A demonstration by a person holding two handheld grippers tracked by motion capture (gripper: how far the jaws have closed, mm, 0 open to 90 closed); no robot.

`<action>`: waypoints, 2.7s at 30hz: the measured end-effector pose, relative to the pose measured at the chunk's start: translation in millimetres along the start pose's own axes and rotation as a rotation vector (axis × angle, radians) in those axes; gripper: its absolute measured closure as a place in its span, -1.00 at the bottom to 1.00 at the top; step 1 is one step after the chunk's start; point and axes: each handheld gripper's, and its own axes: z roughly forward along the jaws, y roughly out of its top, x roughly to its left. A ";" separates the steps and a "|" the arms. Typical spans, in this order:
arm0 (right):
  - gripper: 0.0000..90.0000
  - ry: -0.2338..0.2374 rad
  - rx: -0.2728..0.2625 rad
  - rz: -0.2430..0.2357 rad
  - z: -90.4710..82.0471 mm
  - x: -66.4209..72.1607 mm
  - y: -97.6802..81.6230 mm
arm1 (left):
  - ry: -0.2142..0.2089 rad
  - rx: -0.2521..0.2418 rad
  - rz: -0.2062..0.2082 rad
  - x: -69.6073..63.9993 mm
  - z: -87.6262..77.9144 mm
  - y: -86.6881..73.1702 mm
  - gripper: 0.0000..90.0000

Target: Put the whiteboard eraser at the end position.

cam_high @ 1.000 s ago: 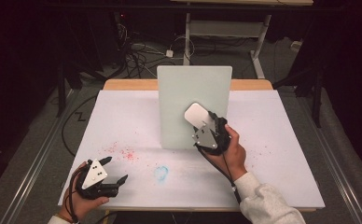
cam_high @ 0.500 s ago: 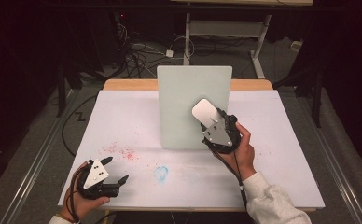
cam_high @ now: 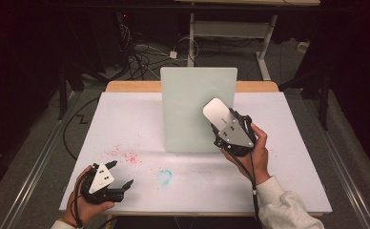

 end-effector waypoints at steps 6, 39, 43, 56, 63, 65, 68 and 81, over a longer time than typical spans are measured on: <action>-0.31 0.018 -0.002 0.026 -5.5 -8.3 -1.5 | -0.004 0.003 0.002 -0.1 1.1 0.1 -0.63; -0.31 0.177 -0.008 0.072 -28.9 -17.4 -9.5 | 0.006 0.007 0.006 -1.1 2.6 1.0 -0.62; -0.31 0.207 -0.007 0.068 -32.1 -15.9 -10.5 | 0.007 0.009 0.007 -0.9 2.7 0.9 -0.63; -0.31 0.344 0.010 0.033 -40.2 -8.3 -18.4 | 0.010 0.018 0.009 -2.7 5.3 2.1 -0.63; -0.31 0.442 0.041 0.023 -40.6 -6.8 -25.9 | 0.014 0.024 0.011 -3.2 6.1 2.3 -0.63; -0.31 0.471 0.055 0.018 -40.6 -6.5 -28.2 | 0.015 0.024 0.012 -3.3 5.6 2.4 -0.63; -0.31 0.505 0.068 0.015 -40.3 -5.9 -32.0 | 0.014 0.024 0.011 -3.1 5.8 2.2 -0.63; -0.31 0.629 0.136 -0.051 -33.7 12.8 -37.9 | 0.008 0.030 0.017 -3.2 6.5 1.8 -0.63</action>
